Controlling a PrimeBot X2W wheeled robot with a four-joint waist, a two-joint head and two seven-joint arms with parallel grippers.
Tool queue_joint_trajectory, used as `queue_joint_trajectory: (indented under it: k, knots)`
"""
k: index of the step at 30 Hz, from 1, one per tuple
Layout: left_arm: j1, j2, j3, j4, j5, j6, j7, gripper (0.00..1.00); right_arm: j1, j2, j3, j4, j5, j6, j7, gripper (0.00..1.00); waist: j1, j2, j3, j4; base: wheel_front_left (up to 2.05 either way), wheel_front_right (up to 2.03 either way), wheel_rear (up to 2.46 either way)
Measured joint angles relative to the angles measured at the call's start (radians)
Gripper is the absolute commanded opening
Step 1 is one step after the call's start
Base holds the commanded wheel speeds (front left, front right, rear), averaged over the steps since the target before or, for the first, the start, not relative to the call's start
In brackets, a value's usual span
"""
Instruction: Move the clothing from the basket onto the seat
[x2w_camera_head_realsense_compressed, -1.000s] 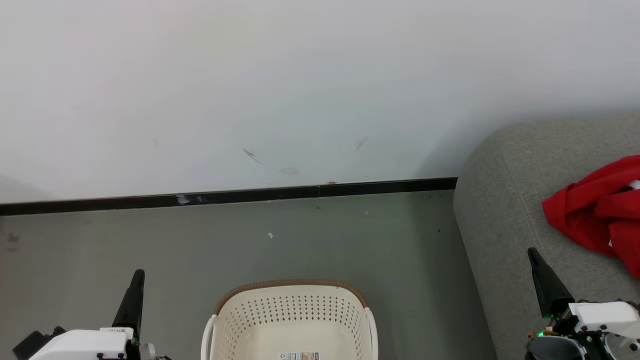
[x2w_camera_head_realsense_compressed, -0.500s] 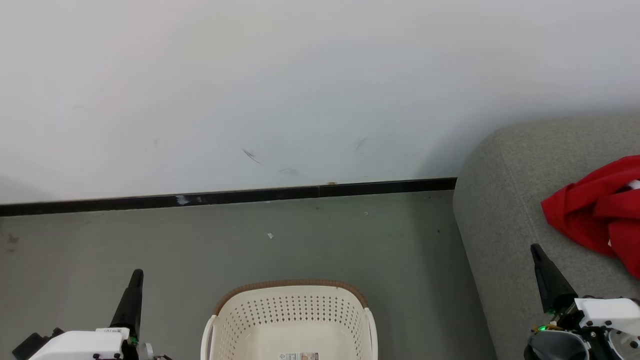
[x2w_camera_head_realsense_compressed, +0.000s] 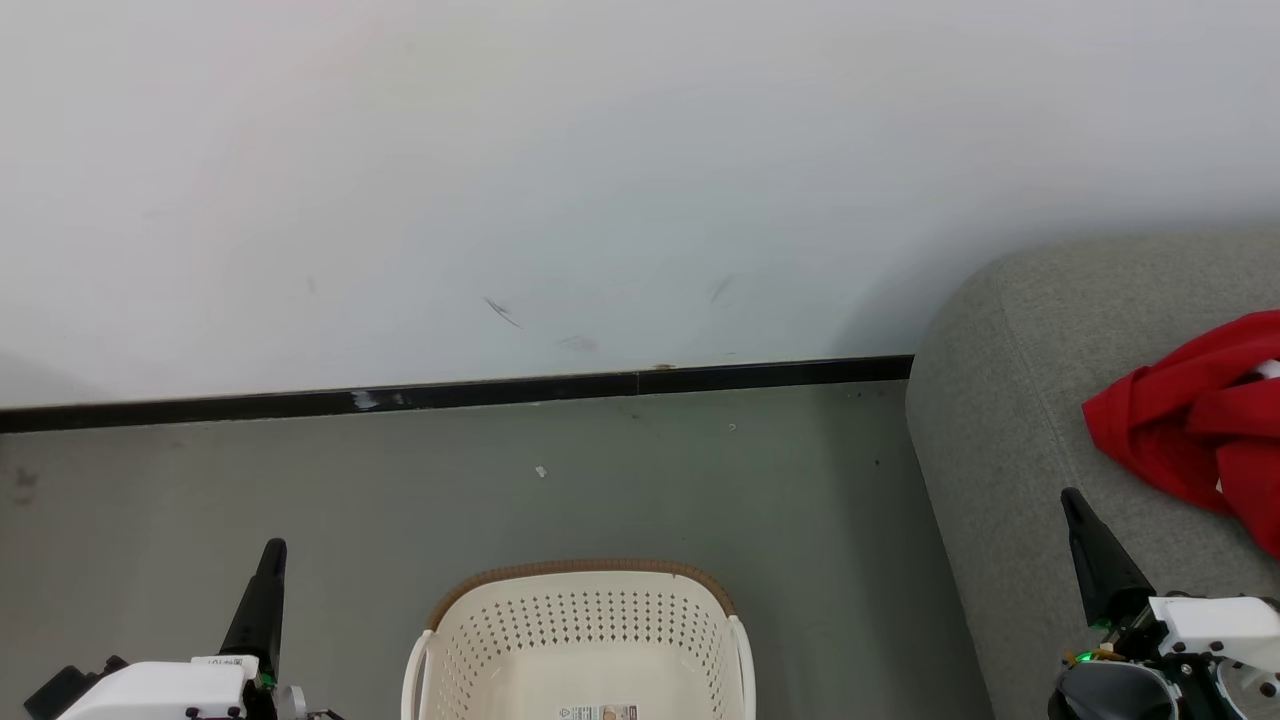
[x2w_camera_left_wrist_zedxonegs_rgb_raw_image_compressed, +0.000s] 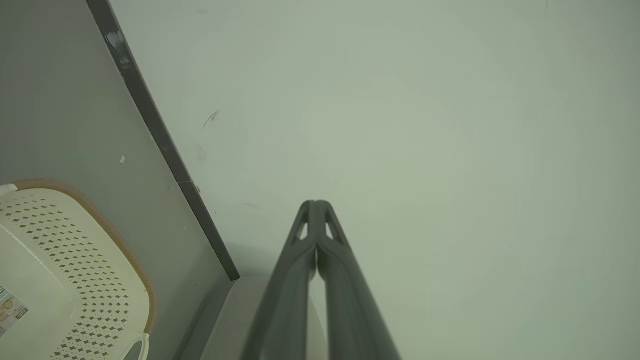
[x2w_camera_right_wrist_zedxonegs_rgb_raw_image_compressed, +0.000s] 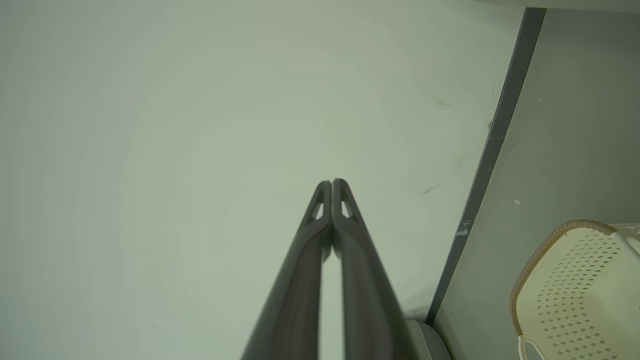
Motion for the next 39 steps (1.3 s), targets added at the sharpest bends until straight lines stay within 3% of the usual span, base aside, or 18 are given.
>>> queue_joint_trajectory:
  k: [39]
  knots:
    - [0.0,0.0,0.0,0.003,0.0,-0.001,0.0,0.0,0.0,-0.001,0.0,0.003,0.0,0.0,0.0,0.0,-0.0002,0.0,0.0,0.0,0.0,0.0,0.0]
